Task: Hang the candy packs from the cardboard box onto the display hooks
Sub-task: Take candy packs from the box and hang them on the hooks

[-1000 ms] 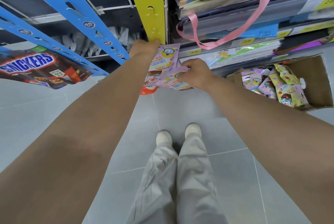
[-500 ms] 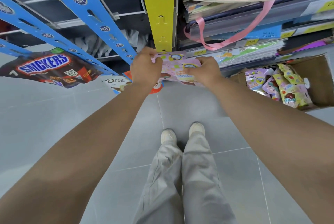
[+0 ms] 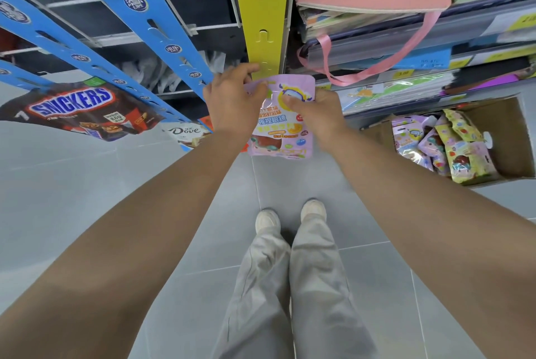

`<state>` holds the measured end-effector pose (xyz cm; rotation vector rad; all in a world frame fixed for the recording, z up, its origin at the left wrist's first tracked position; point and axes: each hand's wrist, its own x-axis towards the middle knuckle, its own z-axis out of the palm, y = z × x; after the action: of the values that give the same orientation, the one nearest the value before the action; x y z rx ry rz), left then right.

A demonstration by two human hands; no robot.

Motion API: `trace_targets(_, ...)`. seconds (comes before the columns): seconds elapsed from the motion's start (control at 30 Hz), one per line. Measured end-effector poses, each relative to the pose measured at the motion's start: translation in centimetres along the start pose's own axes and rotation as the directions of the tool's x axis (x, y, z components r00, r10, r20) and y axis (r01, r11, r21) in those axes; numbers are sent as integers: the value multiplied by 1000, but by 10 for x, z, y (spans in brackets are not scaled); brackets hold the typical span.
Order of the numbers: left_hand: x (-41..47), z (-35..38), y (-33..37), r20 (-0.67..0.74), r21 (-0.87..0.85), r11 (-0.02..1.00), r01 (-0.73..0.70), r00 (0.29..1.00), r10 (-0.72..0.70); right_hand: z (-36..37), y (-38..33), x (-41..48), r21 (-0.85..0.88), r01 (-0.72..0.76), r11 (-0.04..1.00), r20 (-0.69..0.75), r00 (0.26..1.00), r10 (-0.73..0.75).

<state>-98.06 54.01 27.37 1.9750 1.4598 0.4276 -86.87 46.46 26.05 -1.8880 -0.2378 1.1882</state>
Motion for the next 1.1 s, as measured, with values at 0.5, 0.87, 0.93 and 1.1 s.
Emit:
trace_targets(0.5,9,13,18,-151,-32,997,74,985,-78,-1,-22,18,-37,191,981,-118,974,-194)
trace_targets(0.87,11,26,32,-248,-336,916,220,917,-311,7,-26,24,-28,223,974,-168,960,-224)
trace_targets(0.93,10,30,35,-263,-332,919,213,915,-307,7,-26,24,-47,228,973,-208,950,-232)
trace_targets(1.1,14,27,28,-245,-295,934,200,930,-276,10,-26,27,-15,253,967,-231,940,-249)
